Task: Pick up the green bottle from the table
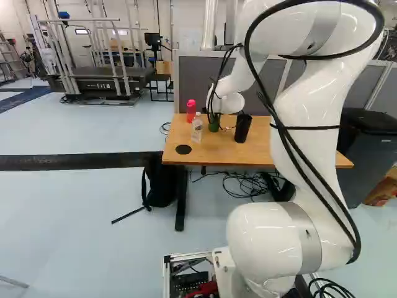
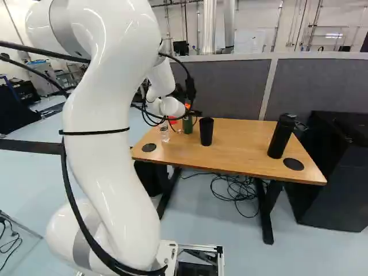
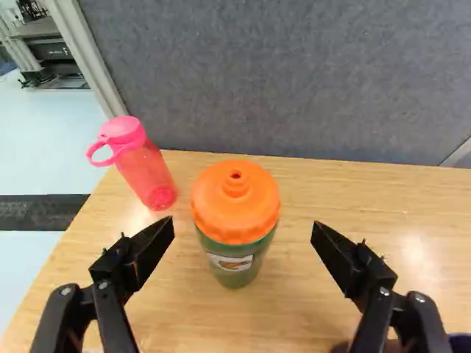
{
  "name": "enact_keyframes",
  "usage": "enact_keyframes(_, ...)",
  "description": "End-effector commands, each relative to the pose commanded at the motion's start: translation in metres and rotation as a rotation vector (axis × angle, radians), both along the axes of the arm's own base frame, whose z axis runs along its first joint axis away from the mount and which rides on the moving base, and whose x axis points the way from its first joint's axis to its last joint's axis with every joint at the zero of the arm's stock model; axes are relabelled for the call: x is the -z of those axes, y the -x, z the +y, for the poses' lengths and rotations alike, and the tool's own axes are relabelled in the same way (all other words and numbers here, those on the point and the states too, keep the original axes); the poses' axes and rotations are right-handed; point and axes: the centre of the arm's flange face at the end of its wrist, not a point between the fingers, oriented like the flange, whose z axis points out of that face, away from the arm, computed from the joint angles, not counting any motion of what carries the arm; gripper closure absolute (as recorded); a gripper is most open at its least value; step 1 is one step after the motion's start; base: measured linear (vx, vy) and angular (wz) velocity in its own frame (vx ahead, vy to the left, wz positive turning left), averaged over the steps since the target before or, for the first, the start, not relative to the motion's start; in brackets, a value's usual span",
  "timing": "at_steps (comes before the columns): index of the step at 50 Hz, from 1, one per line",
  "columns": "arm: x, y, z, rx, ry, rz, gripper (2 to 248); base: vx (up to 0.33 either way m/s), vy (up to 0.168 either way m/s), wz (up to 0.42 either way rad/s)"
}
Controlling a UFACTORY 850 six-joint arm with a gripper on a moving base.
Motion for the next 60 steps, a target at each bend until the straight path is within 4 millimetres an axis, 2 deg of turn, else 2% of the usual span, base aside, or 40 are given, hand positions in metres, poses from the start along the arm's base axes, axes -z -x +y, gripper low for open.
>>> enact_keyframes(9,0.0016,-0.0089,-0.0002,-0.001,0.000,0.003,3,0.000,0.000,0.000)
enact_keyframes(22,0.0019,-0.0108,-0.0003,-0.001,0.000,0.002,3,0.000,0.000,0.000)
enact_keyframes(23,0.0019,-0.0108,-0.0003,-0.001,0.000,0.002,22,0.000,0.000,0.000)
enact_keyframes(27,0.0019,-0.0108,-0.0003,-0.001,0.000,0.002,22,0.000,0.000,0.000)
enact_keyframes(28,0.0019,-0.0108,-0.0003,-0.001,0.000,0.002,86,0.000,0.000,0.000)
enact_keyframes(32,0.0019,-0.0108,-0.0003,-0.001,0.000,0.002,86,0.000,0.000,0.000)
enact_keyframes(33,0.0019,-0.0108,-0.0003,-0.001,0.000,0.002,152,0.000,0.000,0.000)
enact_keyframes(37,0.0019,-0.0108,-0.0003,-0.001,0.000,0.002,152,0.000,0.000,0.000)
enact_keyframes(38,0.0019,-0.0108,-0.0003,-0.001,0.000,0.002,213,0.000,0.000,0.000)
enact_keyframes(43,0.0019,-0.0108,-0.0003,-0.001,0.000,0.002,213,0.000,0.000,0.000)
enact_keyframes(44,0.0019,-0.0108,-0.0003,-0.001,0.000,0.002,220,0.000,0.000,0.000)
enact_keyframes(60,0.0019,-0.0108,-0.0003,-0.001,0.000,0.002,220,0.000,0.000,0.000)
